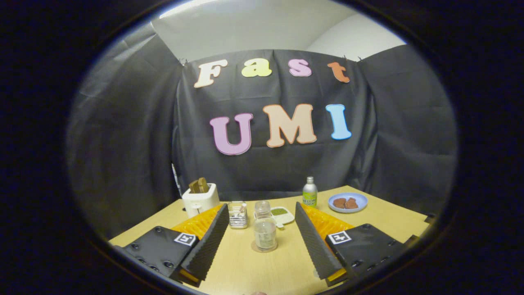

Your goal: Take the bottle from table, then pour the juice into the cup, finally place the bottle on the coaster

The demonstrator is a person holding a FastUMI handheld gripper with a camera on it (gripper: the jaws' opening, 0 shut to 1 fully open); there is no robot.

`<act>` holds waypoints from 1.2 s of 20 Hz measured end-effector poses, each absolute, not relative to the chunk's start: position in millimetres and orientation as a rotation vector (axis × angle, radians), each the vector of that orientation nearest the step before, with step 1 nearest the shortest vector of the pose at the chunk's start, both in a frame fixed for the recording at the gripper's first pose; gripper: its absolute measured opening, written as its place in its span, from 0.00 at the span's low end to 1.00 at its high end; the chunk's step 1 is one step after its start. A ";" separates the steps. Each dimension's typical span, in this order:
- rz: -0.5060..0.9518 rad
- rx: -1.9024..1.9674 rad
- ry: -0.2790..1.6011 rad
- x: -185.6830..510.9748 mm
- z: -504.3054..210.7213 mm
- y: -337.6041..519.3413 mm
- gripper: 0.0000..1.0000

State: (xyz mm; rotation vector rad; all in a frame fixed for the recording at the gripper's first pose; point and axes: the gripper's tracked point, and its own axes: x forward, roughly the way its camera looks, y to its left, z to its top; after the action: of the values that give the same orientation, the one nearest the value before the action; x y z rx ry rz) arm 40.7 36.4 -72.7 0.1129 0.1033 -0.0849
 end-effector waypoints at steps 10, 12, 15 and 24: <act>-0.019 0.134 0.017 17.2 -20.6 20.0 1.00; -0.013 0.129 0.018 16.9 -17.8 20.9 1.00; -0.001 0.145 0.021 18.7 -15.9 26.2 1.00; 0.005 0.130 0.011 16.4 -11.1 32.1 1.00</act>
State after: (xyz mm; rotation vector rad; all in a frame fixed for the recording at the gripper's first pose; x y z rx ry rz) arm 16.4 32.1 -11.1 0.1297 0.0109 0.0047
